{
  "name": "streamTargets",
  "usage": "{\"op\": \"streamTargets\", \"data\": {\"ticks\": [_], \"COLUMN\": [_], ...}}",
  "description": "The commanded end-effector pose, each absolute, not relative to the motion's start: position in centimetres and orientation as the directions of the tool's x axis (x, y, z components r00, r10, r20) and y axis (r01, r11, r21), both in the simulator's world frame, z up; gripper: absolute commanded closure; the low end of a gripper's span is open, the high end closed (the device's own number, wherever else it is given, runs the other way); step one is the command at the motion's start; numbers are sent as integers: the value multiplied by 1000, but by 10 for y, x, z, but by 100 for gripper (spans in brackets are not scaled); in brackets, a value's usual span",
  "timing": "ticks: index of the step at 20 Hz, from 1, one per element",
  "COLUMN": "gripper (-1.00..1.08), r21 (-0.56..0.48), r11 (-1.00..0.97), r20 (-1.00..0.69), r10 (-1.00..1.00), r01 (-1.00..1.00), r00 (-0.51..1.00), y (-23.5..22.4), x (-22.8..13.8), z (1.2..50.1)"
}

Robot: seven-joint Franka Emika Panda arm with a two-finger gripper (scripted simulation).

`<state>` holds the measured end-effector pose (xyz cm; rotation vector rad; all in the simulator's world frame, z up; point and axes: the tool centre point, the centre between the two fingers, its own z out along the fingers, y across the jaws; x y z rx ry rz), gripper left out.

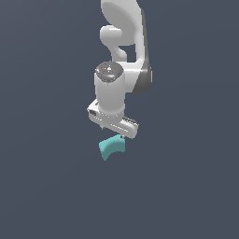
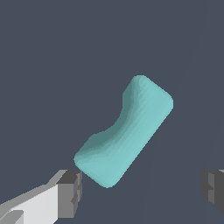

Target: Pick up the object and move it to a goal position.

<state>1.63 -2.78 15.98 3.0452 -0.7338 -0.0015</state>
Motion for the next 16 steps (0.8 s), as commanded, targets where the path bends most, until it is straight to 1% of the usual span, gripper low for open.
{"op": "streamTargets", "data": {"ticks": [1,10,16], "gripper": [-92,-92,-92], "r21": [8,4,2], "r11": [-855,-696,-577], "r20": [1,0,0], "r10": [-519,-718,-817], "r01": [-519,-718,-817], "r00": [855,696,577], "y": [-29,-31,-33], "x": [19,30,36], "z": [158,153,149]}}
